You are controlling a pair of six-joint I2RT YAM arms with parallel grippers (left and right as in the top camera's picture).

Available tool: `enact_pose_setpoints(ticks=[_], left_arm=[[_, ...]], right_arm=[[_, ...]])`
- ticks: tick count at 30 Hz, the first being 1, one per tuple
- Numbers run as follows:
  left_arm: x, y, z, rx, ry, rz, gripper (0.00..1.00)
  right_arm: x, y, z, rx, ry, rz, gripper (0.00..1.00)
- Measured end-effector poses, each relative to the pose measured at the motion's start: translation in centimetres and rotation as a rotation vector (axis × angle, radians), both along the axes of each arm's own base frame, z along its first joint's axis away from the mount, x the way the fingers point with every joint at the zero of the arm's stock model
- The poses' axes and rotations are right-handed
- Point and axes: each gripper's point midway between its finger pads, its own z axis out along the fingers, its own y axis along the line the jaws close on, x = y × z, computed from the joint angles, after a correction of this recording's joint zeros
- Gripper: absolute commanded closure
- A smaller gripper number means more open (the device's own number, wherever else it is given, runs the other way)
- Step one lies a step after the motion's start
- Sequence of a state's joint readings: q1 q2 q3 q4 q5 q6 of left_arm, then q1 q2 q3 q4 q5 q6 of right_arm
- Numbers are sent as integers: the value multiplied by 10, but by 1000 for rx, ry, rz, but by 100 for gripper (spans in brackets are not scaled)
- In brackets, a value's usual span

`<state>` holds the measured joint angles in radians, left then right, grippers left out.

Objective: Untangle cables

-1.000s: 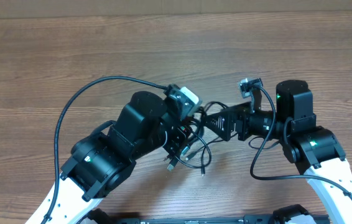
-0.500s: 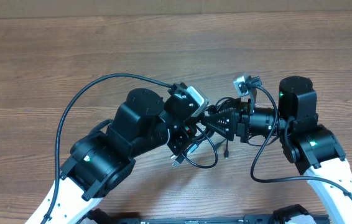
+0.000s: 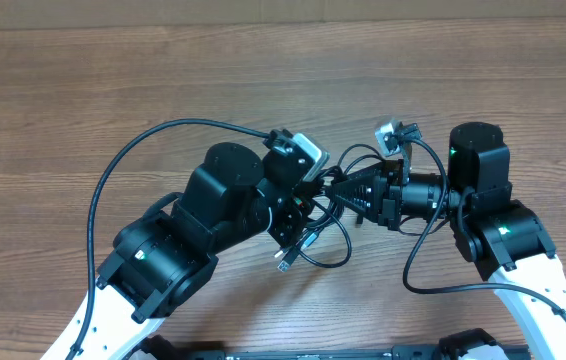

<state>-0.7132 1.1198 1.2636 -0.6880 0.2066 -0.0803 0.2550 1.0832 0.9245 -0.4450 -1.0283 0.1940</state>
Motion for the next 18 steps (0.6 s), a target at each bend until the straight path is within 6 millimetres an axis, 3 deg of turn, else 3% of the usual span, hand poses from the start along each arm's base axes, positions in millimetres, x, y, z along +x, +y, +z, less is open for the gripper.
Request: enact_pose_setpoints(ticks=[3,7,10,11,15,17,18], left_arm=[[1,1,0,-8,13,19,96],[3,2,0,-9,16,33,96],[4,3,-1,-10,20,45,96],[4,3,-1,-10,21,46,96],[4,4,-4,-4,36,55,96],[5,4,-7,4,44,58,96],[5,4,-8,7,48,61,96]], right_arm=[[0,0,0,0,-2,2,77],[-1,0,2,8,-5,9,87],[0,0,3,12,-12,10,87],[0,0,3,12,-13,11,80],[-1,1,5,20,-20,24,35],[-3,1,5,25,-10,32,0],[-4,1,5,25,-10,34,0]])
